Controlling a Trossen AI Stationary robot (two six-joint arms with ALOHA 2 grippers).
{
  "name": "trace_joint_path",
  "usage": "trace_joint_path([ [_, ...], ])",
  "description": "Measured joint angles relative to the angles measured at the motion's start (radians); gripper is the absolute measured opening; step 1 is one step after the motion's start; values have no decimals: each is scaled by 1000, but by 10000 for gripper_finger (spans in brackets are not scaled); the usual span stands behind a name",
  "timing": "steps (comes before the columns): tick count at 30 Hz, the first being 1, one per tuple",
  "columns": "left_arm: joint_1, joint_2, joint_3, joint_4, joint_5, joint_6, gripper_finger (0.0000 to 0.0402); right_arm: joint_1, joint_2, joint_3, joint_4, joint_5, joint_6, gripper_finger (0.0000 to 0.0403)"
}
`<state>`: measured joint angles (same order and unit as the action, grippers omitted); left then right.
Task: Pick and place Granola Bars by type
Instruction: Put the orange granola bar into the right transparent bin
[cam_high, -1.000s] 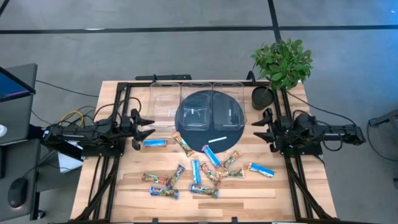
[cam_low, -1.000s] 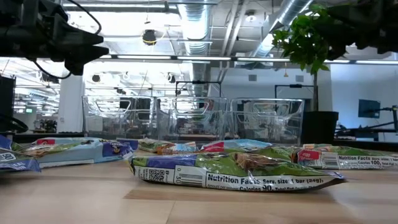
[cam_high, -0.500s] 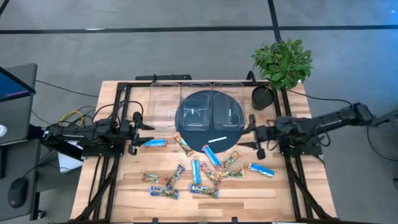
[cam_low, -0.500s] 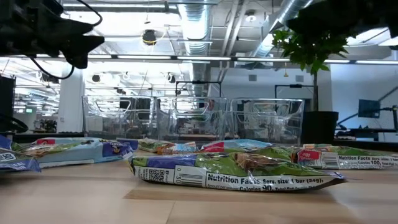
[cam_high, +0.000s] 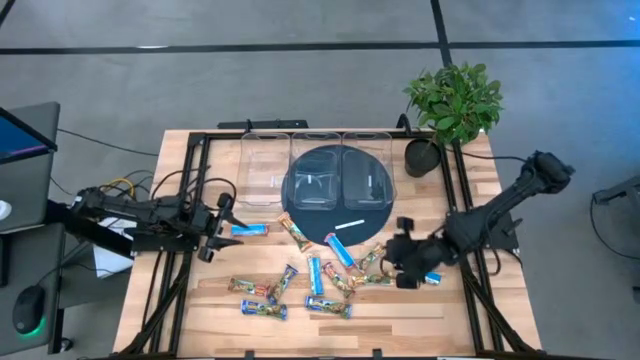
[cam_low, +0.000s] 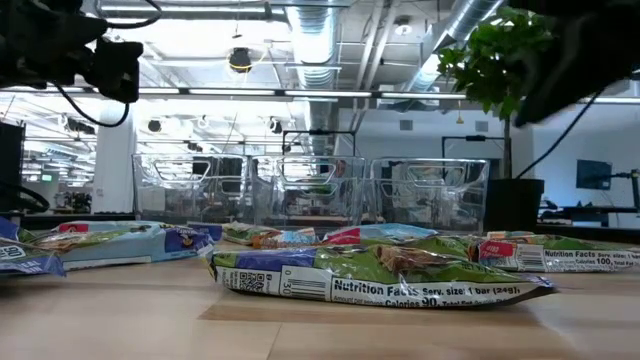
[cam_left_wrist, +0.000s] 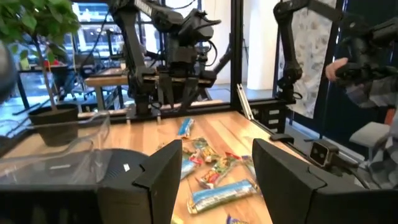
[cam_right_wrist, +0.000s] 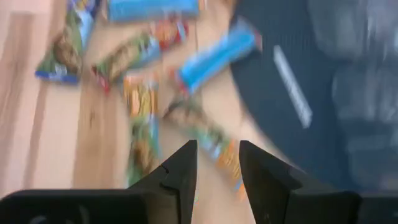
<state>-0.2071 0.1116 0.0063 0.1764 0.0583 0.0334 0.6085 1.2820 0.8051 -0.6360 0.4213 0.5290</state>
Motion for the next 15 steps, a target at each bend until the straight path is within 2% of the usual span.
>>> trace_joint_path([
  [7,-70,69,0,3,-120,-13,190,163,60,6,-198,-33,439,113],
  [11,-109,126,0,27,-199,-37,190,237,91,6,-226,-37,572,116],
  [15,-135,186,0,100,-225,-35,190,292,117,6,-228,-42,658,136],
])
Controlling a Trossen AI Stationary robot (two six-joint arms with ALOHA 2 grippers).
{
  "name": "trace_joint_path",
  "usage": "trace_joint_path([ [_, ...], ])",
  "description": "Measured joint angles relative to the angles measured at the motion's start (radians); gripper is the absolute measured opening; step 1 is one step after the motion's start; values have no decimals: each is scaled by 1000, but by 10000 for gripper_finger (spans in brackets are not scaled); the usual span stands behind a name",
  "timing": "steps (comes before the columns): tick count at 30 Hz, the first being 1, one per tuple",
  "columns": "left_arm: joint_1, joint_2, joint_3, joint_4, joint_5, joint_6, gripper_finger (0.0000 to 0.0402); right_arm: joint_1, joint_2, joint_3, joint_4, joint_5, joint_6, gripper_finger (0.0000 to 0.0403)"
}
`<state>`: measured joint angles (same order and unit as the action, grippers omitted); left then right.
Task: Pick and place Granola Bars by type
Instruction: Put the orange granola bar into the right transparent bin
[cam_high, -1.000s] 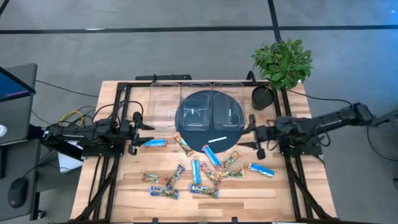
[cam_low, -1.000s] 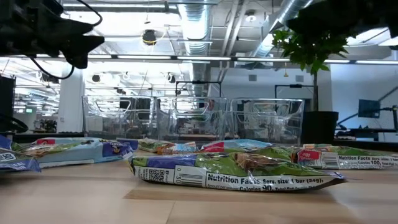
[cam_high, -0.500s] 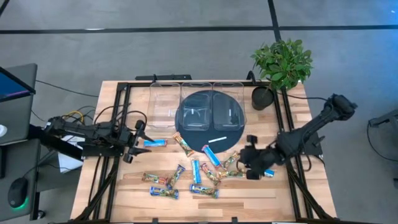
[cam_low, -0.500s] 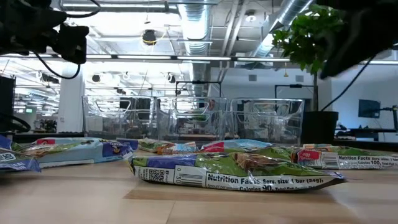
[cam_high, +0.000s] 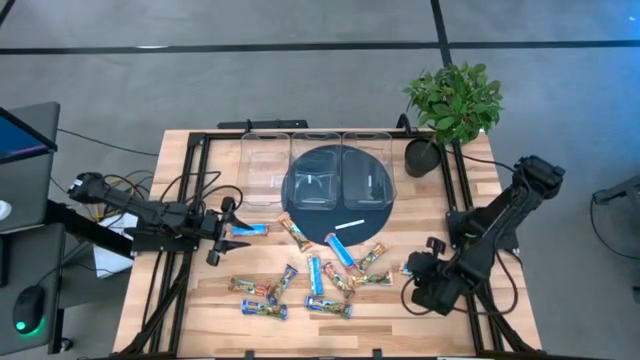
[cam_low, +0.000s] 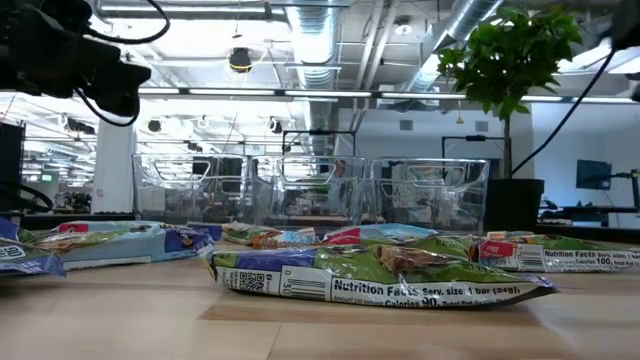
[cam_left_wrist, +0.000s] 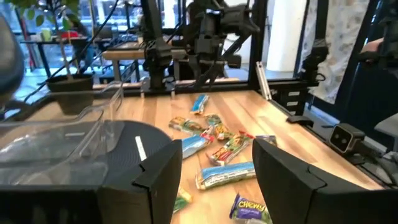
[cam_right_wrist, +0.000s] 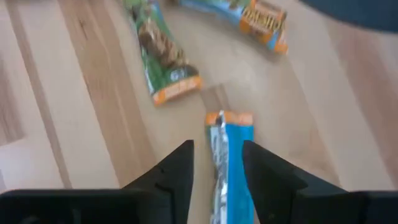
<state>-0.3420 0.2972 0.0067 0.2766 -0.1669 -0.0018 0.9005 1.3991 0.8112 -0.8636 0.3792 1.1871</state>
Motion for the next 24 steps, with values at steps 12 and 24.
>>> trace_joint_path([
  [12,-14,105,0,144,-3,26,190,18,96,-2,-20,-101,100,247],
  [24,-14,109,0,142,-31,-15,190,72,95,-97,12,-172,336,255],
])
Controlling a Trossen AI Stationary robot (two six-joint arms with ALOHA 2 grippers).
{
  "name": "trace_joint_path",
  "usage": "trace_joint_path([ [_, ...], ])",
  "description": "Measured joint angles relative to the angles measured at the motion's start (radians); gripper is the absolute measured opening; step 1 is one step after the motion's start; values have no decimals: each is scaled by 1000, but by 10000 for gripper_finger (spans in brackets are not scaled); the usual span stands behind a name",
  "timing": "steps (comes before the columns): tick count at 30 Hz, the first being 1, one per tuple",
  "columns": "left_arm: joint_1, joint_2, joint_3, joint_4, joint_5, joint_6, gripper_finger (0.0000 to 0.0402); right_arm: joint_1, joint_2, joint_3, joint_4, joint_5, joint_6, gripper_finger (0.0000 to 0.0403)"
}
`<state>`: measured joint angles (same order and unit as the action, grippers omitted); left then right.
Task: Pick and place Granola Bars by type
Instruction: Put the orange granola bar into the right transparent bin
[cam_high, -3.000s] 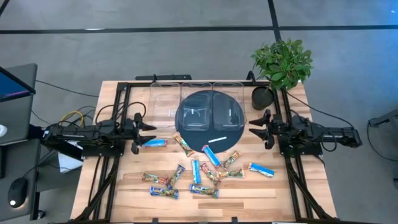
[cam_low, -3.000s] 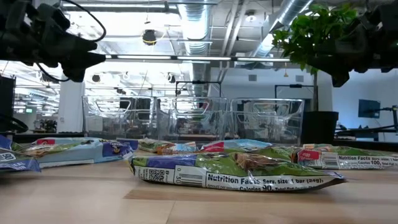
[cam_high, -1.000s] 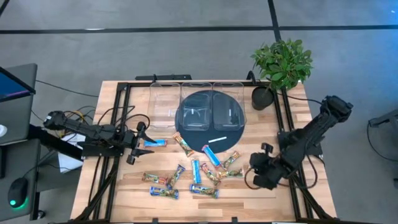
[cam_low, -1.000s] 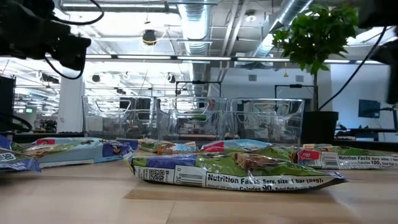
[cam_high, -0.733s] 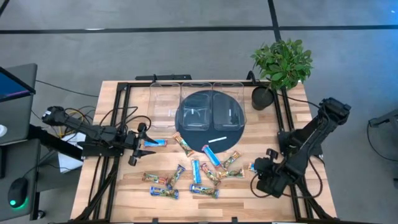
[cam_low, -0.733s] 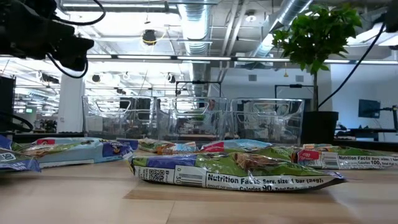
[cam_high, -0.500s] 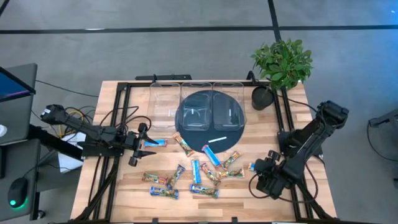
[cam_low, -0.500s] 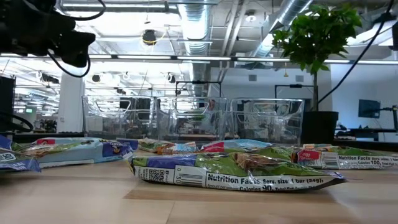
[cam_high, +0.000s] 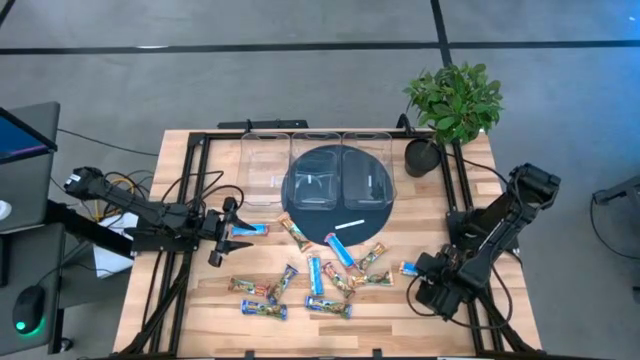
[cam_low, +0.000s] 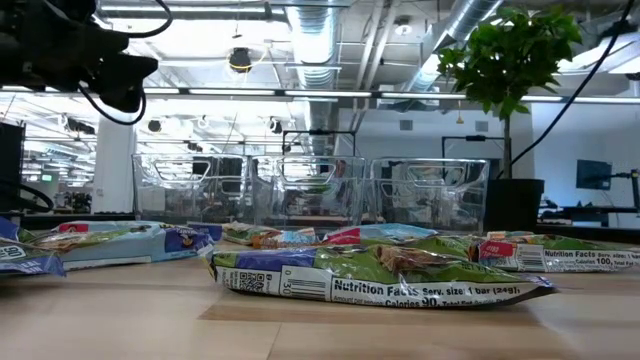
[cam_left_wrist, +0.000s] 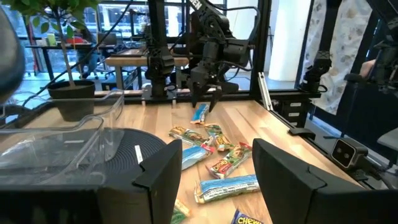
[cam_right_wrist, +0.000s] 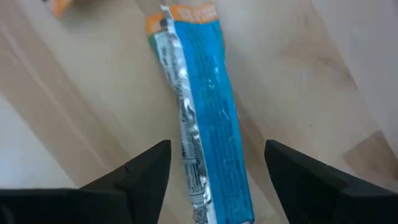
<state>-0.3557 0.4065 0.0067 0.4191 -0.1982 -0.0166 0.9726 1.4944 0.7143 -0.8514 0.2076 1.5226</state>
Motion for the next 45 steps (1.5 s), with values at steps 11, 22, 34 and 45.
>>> trace_joint_path([
  [11,0,0,0,-1,-25,-2,190,21,-6,-78,115,8,33,222],
  [22,0,0,0,-2,-67,-4,190,21,-3,-79,131,31,-43,115],
  [34,0,0,0,-3,-82,-3,190,17,4,-56,154,234,-271,111],
  [45,0,0,0,-17,-84,-3,190,-13,2,24,146,547,-563,104],
])
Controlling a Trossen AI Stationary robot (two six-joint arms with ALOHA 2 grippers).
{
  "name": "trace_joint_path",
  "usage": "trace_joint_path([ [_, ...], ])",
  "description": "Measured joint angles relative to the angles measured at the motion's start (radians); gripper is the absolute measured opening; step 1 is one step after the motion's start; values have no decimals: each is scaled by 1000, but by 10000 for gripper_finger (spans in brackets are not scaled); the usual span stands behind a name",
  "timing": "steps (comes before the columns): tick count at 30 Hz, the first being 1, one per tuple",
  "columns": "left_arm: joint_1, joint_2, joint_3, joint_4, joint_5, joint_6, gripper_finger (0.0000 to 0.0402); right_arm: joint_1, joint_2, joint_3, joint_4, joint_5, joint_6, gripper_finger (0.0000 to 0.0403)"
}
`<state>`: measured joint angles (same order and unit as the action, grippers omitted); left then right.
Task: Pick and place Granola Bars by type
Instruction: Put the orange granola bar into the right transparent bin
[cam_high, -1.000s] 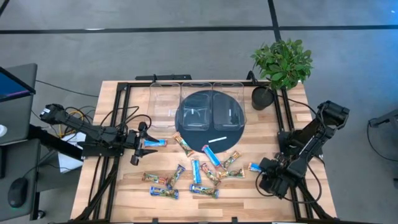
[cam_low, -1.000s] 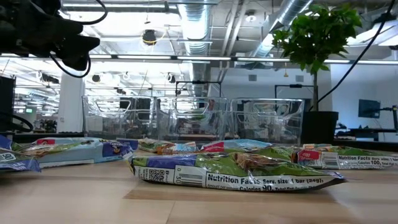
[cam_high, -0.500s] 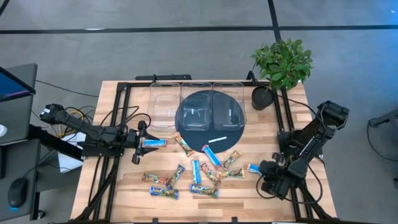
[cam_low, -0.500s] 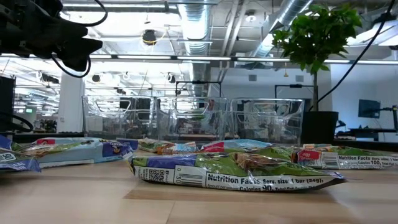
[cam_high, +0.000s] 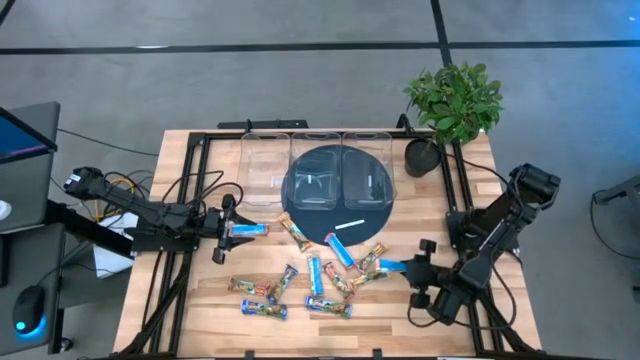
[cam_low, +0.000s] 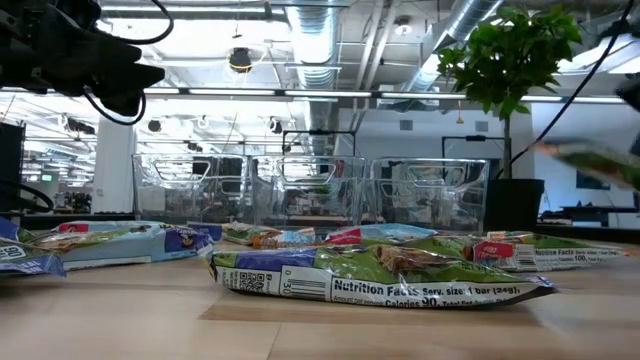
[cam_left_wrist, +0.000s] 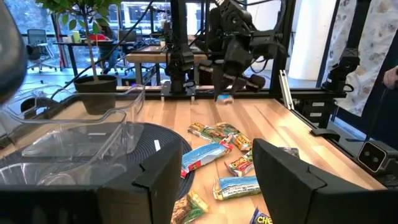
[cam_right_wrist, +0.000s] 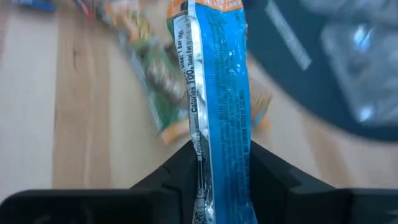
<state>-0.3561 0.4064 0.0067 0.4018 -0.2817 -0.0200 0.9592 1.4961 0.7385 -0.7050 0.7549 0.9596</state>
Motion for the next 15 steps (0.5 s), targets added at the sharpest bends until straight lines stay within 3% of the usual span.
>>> trace_joint_path([
  [6,0,0,0,-2,-24,6,190,-132,-3,54,-65,261,-95,102],
  [15,0,0,0,-1,-42,6,190,-525,-19,165,-69,307,-116,102],
])
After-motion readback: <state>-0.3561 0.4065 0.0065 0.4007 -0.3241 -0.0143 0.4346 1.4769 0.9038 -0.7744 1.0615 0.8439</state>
